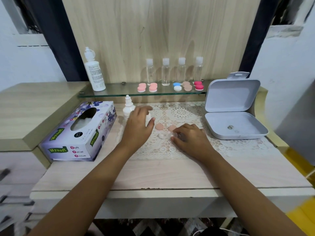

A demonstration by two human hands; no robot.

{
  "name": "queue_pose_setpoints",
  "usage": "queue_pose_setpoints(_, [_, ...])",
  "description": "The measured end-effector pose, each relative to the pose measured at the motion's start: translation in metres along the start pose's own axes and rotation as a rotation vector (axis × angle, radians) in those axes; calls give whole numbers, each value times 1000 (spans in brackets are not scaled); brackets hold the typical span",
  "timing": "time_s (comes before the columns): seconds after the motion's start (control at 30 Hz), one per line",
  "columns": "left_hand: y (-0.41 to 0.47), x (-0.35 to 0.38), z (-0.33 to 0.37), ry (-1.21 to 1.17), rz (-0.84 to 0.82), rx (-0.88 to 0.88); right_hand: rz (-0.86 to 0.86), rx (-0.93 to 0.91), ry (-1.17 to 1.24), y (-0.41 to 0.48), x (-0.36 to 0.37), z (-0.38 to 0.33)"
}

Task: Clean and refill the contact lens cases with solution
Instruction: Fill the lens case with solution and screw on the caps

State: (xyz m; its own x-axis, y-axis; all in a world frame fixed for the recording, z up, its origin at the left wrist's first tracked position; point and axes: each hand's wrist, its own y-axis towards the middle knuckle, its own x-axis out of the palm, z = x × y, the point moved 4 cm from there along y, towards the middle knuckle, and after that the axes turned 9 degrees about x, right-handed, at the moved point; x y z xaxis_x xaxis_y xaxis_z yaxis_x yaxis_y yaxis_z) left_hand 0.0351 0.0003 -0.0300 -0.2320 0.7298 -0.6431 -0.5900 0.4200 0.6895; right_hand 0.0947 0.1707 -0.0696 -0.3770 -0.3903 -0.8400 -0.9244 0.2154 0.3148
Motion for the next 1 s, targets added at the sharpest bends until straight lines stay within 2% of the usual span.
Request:
queue_pose_setpoints(0.1, [1,20,-8,-28,-316,11,0,-1,-1,0,0,0])
queue_pose_setpoints(0.37, [10,37,-21,28,-592,22,16,-8,-6,-1,-1,0])
queue_pose_setpoints(0.53, [13,39,-21,25,-569,63,22,-10,-17,0,0,0])
queue_pose_setpoints(0.77, [11,39,-28,-9,-505,31,6,-1,-21,1,0,0])
queue_pose_setpoints(1.0, [13,43,-24,9,-665,63,-1,2,-21,0,-1,-1])
